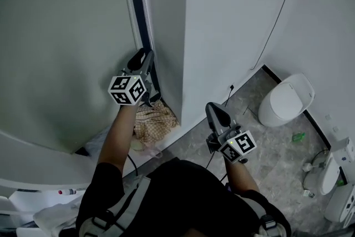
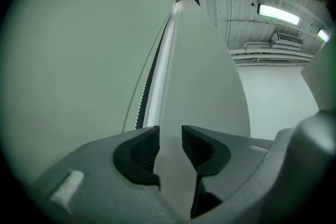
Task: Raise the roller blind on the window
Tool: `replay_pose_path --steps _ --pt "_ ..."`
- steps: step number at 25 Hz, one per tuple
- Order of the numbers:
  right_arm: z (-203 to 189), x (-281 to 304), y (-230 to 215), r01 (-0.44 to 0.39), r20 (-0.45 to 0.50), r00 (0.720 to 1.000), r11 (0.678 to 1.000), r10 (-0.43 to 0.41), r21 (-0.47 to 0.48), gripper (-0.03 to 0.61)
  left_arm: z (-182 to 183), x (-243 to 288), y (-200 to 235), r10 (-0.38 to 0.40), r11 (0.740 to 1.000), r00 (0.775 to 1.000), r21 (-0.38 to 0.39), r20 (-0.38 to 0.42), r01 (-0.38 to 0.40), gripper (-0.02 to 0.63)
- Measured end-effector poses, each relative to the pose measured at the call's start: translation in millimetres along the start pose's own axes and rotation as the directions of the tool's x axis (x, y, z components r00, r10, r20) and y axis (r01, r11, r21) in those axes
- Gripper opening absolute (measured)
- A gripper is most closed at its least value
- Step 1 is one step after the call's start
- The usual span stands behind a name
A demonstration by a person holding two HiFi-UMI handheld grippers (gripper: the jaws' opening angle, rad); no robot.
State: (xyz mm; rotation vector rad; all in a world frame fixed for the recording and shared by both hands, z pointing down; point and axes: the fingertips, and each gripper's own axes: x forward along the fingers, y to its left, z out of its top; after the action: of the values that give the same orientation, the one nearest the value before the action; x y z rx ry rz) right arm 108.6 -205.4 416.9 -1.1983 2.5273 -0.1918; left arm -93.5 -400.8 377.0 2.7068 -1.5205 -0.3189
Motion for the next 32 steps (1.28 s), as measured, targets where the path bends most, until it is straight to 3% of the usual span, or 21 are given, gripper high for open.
replay_pose_path --steps 8,16,18,23,32 --pt "-12.8 -6.6 -7.1 0.114 -0.038 0.993 0.992 -0.115 -0.049 -0.001 -2.1 48.2 11.0 -0.061 0.998 0.998 0.006 -0.007 0.061 0.153" --pt "-19.8 -12.0 -14.0 0.153 -0.051 0.986 0.987 -0.156 -0.049 -0.002 -5.4 56.1 9.9 -0.177 0.977 0.983 -0.112 0.052 0.181 0.133" --pt "-20.5 -12.5 -13.0 0.147 -0.060 0.987 0.988 -0.150 -0.044 -0.002 -5.3 55.4 8.2 -0.175 0.978 0.984 -0.111 0.040 0.178 0.021" --pt "-20.1 -4.9 -8.0 0.109 -0.065 0.992 0.993 -0.111 -0.035 -0.001 -0.5 33.8 5.9 -0.151 0.982 0.988 -0.109 0.039 0.154 0.012" --pt "-16.7 39.5 30.2 -0.078 -0.043 0.996 0.997 0.077 -0.021 -0.001 -0.8 -40.7 -26.4 -0.180 0.984 0.983 0.006 0.021 0.180 0.012"
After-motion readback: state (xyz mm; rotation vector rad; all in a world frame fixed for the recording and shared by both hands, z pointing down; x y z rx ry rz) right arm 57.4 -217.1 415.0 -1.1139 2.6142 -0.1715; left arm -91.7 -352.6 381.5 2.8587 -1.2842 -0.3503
